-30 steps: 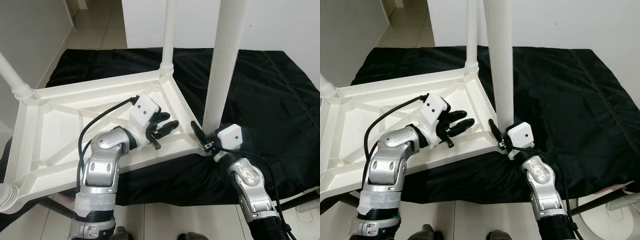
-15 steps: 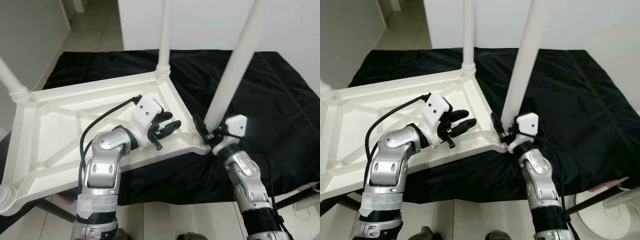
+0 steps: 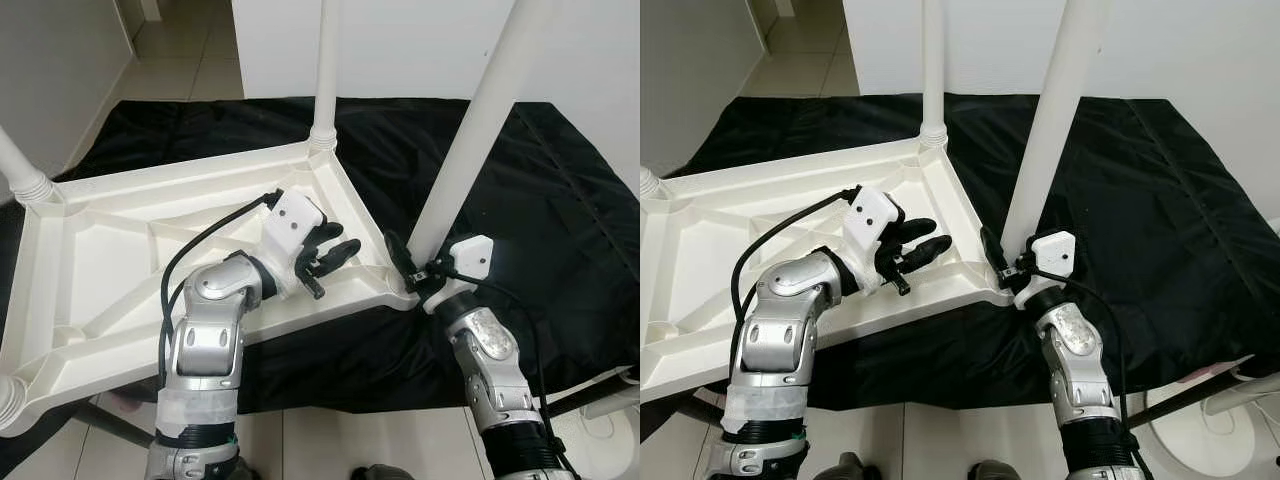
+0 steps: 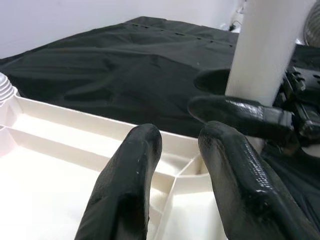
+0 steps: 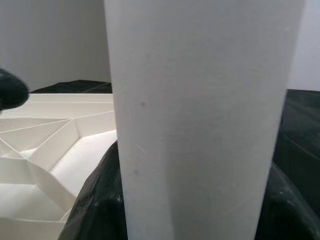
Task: Building children table
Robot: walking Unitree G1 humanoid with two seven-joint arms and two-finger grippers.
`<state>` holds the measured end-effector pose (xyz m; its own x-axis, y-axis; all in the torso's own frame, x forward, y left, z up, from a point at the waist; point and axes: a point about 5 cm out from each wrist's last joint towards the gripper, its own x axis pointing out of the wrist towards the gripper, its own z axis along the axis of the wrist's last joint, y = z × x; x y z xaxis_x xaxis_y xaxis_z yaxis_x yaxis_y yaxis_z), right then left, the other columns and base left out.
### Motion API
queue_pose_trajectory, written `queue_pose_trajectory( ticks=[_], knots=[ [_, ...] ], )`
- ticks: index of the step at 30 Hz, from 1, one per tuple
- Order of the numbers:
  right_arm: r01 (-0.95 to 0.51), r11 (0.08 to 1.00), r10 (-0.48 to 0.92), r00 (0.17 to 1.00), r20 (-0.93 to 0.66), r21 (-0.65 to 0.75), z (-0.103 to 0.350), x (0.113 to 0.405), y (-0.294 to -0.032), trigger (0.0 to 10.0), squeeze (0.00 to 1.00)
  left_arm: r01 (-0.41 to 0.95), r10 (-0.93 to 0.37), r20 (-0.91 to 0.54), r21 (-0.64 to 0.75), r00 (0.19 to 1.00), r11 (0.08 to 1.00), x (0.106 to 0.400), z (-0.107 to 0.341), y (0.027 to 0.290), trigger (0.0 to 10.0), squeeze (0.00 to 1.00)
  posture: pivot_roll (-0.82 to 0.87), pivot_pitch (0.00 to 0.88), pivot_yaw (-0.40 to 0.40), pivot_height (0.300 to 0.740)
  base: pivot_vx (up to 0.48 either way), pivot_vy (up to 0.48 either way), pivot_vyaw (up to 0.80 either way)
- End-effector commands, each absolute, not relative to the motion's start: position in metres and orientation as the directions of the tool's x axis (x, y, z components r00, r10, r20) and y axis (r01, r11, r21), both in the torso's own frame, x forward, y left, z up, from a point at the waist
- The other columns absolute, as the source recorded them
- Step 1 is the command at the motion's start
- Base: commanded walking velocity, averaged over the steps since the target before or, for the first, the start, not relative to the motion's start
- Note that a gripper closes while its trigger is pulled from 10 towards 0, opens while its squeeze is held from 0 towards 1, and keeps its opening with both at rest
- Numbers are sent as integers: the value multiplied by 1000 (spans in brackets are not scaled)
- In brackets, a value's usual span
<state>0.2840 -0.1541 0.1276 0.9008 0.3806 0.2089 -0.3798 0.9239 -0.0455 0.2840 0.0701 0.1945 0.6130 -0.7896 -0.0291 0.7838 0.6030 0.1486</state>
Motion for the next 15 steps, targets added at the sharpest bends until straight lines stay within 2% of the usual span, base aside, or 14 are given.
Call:
queue_pose_trajectory(
  ticks=[1, 8, 10, 15],
  knots=[
    [-357, 934, 357, 934, -14, 23, 84, 275, -155, 10000, 0, 565, -578, 33, 167, 816, 808, 292, 200, 81, 10000, 0, -38, 51, 36, 740, 0, 0, 0],
    [-261, 964, 261, 965, -4, 42, 89, 280, -150, 10000, 0, 565, -579, 32, 180, 815, 805, 293, 200, 80, 10000, 0, -39, 47, 34, 740, 0, 0, 0],
    [-189, 981, 189, 982, 21, 36, 94, 281, -138, 10000, 0, 563, -577, 34, 177, 816, 807, 293, 200, 79, 10000, 0, -37, 44, 24, 740, 0, 0, 0],
    [-119, 993, 118, 991, 60, 16, 98, 280, -125, 10000, 0, 561, -575, 37, 173, 817, 809, 292, 200, 78, 10000, 0, -30, 37, 16, 740, 0, 0, 0]
  ],
)
